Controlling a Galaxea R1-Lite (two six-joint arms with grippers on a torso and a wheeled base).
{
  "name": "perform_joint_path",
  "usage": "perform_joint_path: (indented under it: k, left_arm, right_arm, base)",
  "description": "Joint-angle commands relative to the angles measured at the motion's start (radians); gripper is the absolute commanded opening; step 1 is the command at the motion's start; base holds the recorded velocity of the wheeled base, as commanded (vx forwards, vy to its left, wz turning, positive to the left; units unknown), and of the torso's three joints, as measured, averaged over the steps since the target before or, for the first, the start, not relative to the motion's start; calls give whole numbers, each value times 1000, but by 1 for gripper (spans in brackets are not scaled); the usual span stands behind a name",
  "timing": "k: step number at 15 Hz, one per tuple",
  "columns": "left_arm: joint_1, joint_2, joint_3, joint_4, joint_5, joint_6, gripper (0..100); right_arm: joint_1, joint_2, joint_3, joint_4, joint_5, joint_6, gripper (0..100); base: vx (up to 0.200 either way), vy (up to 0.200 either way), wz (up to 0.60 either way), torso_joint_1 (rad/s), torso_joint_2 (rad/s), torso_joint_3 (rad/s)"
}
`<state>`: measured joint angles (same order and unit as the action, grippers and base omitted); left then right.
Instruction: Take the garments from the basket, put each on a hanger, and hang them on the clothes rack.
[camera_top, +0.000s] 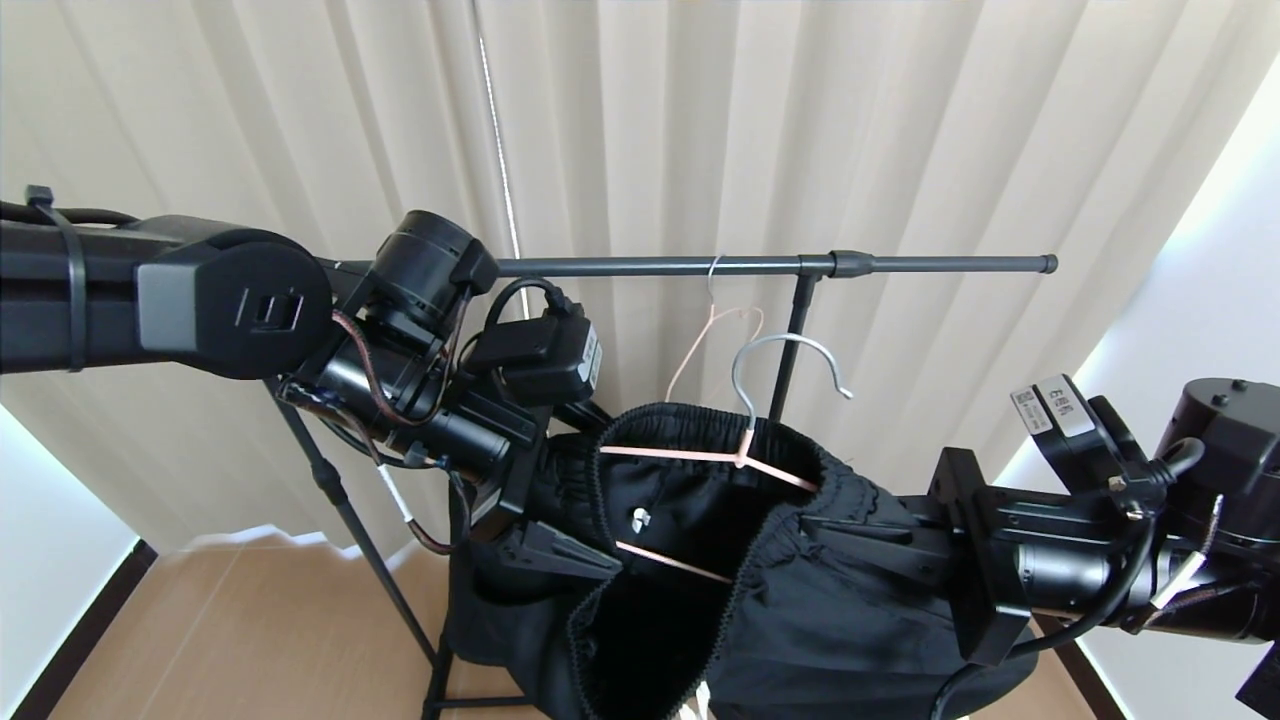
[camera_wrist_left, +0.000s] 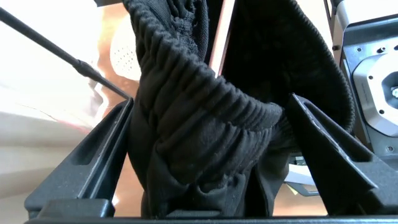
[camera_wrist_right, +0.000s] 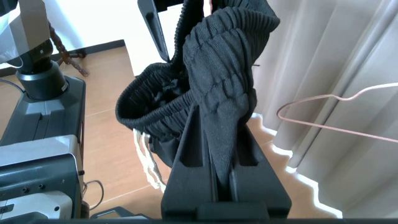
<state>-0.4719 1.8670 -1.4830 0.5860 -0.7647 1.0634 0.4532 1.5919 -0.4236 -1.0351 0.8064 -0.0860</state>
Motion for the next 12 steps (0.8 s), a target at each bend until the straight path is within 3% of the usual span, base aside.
perform_joint_path:
  k: [1, 7, 8, 12]
  left_arm:
    - [-5, 9, 0, 0, -1, 0, 100]
    - [-16, 18, -2, -3, -1, -2, 100]
    - [-17, 18, -2, -3, -1, -2, 0]
    - [-17, 6, 1, 2, -1, -5, 0]
  right_arm:
    - [2, -1, 9, -13, 0, 0, 0]
    - [2, -10, 11, -14, 0, 0, 0]
    - [2, -9, 11, -14, 0, 0, 0]
    - [2, -1, 11, -14, 0, -1, 0]
  base:
    - [0, 0, 0, 0, 0, 0]
    - [0, 0, 0, 0, 0, 0]
    - [0, 0, 0, 0, 0, 0]
    - [0, 0, 0, 0, 0, 0]
